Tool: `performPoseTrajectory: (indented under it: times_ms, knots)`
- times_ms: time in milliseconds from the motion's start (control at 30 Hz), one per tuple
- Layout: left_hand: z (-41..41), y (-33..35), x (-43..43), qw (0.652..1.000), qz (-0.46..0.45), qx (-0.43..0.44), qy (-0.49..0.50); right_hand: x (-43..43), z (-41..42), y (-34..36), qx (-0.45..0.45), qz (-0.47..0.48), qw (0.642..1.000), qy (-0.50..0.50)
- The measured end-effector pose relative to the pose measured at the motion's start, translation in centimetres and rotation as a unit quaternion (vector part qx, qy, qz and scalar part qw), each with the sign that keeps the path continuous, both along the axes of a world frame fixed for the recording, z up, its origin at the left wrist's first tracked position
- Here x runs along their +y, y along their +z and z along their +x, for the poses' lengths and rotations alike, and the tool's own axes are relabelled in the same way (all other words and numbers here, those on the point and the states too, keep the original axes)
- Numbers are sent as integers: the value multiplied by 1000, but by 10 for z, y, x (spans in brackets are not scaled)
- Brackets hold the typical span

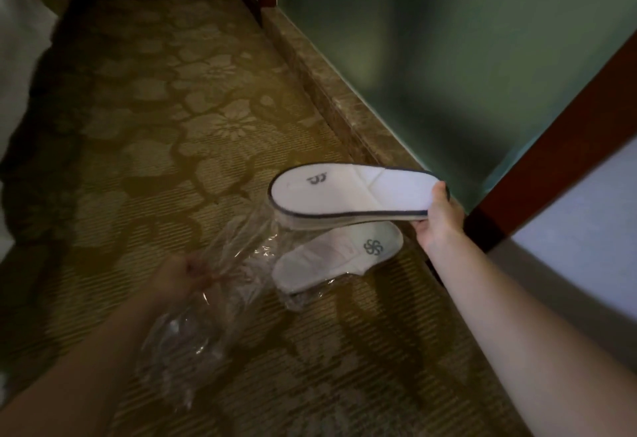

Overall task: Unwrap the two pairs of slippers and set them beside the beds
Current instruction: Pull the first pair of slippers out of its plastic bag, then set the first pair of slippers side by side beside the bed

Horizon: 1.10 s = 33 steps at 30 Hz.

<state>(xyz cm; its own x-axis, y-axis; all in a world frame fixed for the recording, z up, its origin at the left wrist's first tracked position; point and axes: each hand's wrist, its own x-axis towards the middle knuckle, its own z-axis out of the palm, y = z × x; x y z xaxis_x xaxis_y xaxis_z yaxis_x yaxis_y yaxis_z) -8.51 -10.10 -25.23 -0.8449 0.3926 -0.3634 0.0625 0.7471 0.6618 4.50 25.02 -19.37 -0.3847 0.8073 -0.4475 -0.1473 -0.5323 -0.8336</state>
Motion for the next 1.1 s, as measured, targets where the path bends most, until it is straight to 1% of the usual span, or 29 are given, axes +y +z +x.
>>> performPoseTrajectory:
  times_ms: [200,300,400,433,600,767,867,1000,1067,1100]
  knots:
    - [-2,-4,3,999,-28,-2,-23,-3,1,7,-8,-29,998,-58]
    - [0,3,23,992,-77,10,-101,-7,-1,10,-10,-49,997,-61]
    - [2,13,51,975,-114,24,-189,-8,-5,10,-4,-67,996,-59]
    - [6,18,62,969,-113,27,-216,-8,-5,10,-1,-73,996,-54]
    - [31,24,122,945,-85,-42,-314,-3,-3,12,-46,-63,996,-39]
    - [73,16,182,920,-77,-33,-382,-1,7,6,-39,-85,995,-26]
    - [92,3,207,917,-86,-34,-389,0,16,-2,-38,-84,996,-10]
    - [99,-9,216,928,-86,-7,-363,1,28,-17,-44,-107,993,7]
    - [94,-10,214,941,-46,17,-333,0,34,-23,-42,-121,992,13]
    - [90,-9,213,953,-12,15,-301,0,37,-26,-39,-125,991,19]
